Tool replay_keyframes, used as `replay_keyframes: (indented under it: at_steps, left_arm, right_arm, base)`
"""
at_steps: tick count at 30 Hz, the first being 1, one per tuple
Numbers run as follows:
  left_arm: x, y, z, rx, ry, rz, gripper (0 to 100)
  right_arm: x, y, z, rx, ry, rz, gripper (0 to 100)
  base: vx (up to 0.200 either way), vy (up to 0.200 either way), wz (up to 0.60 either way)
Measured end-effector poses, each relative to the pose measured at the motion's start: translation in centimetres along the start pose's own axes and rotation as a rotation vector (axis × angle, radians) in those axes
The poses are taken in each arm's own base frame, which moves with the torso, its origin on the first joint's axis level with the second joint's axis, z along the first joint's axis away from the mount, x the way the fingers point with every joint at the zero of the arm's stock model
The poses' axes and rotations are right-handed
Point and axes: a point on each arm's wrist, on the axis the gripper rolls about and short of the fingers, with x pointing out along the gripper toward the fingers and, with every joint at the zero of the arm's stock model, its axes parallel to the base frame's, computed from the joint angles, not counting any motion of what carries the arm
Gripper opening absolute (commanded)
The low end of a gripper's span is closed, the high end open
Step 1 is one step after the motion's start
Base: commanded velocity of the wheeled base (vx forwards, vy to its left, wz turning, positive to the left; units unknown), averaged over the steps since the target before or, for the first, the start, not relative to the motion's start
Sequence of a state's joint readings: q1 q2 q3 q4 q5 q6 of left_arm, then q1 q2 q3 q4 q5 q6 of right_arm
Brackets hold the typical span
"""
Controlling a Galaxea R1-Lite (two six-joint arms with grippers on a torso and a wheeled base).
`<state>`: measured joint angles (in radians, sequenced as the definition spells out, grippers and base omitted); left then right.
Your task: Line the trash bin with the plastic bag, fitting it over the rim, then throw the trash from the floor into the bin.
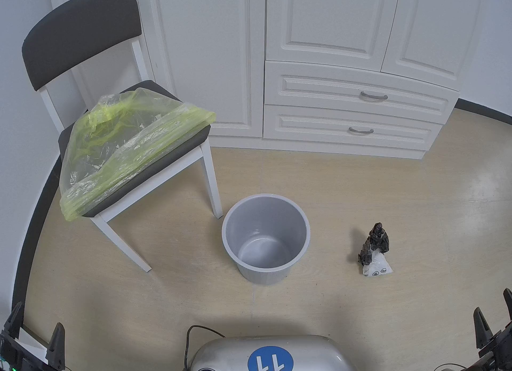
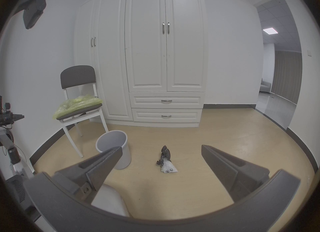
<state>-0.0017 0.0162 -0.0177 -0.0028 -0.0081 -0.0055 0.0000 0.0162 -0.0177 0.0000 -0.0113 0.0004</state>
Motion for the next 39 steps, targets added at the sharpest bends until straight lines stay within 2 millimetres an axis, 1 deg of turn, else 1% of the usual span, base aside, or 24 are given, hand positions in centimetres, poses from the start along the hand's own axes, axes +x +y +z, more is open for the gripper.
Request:
replay_keyframes:
  at_steps: [39]
  left_arm:
    - [0.0,-0.01,-0.02,0.017,0.001,-0.006,100]
  right_arm:
    - [0.0,0.0,0.0,-0.002,0.0,0.001,100]
  base:
    - [0.0,0.0,0.0]
